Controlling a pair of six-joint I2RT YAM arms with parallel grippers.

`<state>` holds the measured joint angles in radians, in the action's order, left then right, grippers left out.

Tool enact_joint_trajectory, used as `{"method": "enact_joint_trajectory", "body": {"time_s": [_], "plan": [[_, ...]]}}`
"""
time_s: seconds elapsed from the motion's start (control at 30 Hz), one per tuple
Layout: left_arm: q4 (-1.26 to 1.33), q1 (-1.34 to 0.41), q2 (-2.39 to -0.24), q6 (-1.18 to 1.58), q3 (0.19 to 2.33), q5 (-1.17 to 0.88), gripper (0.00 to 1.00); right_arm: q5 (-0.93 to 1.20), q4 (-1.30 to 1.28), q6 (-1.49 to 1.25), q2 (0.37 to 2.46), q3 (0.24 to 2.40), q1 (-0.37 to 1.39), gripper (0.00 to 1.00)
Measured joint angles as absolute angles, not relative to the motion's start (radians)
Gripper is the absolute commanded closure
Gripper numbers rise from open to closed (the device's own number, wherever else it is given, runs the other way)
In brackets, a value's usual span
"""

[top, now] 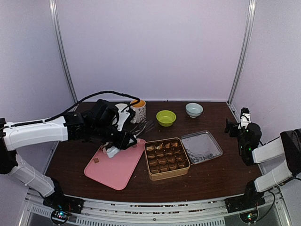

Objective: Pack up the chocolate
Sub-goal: Place the fake chocolate in the empty pocket of the box, then pick up the fake chocolate from the plate.

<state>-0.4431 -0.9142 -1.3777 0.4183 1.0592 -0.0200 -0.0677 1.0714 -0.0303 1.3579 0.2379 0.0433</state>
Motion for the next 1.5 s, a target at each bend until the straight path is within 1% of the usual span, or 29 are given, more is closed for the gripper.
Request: {"method": "enact_joint_trajectory", "body": {"time_s": [0.3,0.63,0.8,0.97,1.23,1.5], "plan": [[-0.467,-0.783,-1.163,0.409,0.914,-0.007,0.55,-0.068,1.072,-0.03,1.358,0.238,0.043,0.0],[-0.596,-0.778,-1.026,0.454,0.839,0.01,0.55,-0.068,1.072,-0.03,1.358,0.238,0.043,0.0],[-0.688,-0.778,-0.963,0.497,0.836,0.023,0.56,-0.068,1.072,-0.03,1.358,0.238,0.043,0.0],[-0.786,-0.778,-0.937,0.538,0.837,0.024,0.61,-0.068,1.072,-0.03,1.358,0.238,0.043,0.0],[-0.897,-0.778,-0.949,0.599,0.837,0.006,0.61,-0.068,1.072,-0.03,1.358,0.238,0.043,0.0],[-0.972,-0.778,-1.008,0.616,0.838,-0.022,0.6,-0.067,1.072,-0.03,1.358,0.238,0.043,0.0]]}}
